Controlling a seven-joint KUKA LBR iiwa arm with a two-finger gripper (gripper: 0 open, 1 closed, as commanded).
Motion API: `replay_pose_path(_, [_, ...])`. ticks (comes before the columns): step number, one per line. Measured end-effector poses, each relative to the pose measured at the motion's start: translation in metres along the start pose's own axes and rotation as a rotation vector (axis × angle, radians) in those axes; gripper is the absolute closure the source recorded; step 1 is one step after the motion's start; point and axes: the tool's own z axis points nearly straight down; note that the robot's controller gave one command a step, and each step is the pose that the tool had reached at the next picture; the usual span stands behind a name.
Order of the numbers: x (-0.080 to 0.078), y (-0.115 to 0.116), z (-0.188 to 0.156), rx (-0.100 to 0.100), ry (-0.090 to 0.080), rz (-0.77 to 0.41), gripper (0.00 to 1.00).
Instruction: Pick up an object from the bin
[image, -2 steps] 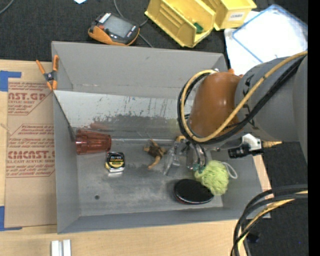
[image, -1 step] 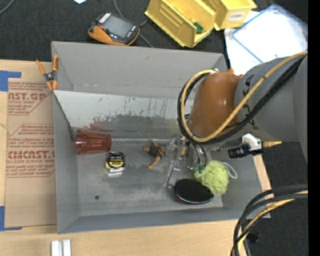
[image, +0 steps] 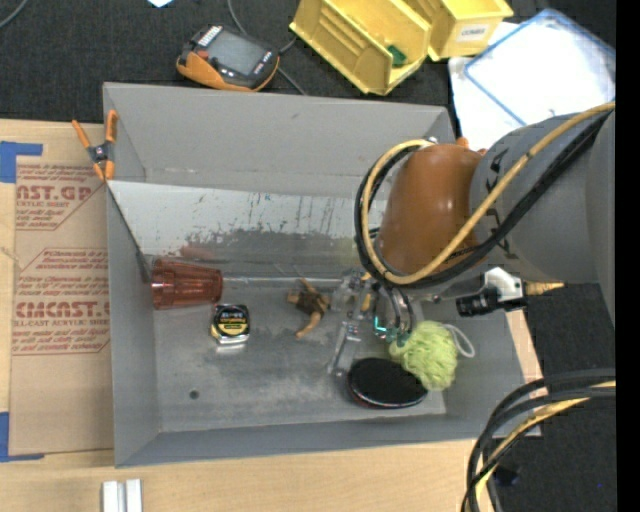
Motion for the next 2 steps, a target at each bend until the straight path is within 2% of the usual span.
replay_pose_path(1, [0.000,0.000,0.000,0.000,0.000,0.000,0.00])
replay_pose_path(2, [-0.027,-0.059,0.034,0.000,-0.001,-0.251,0.00])
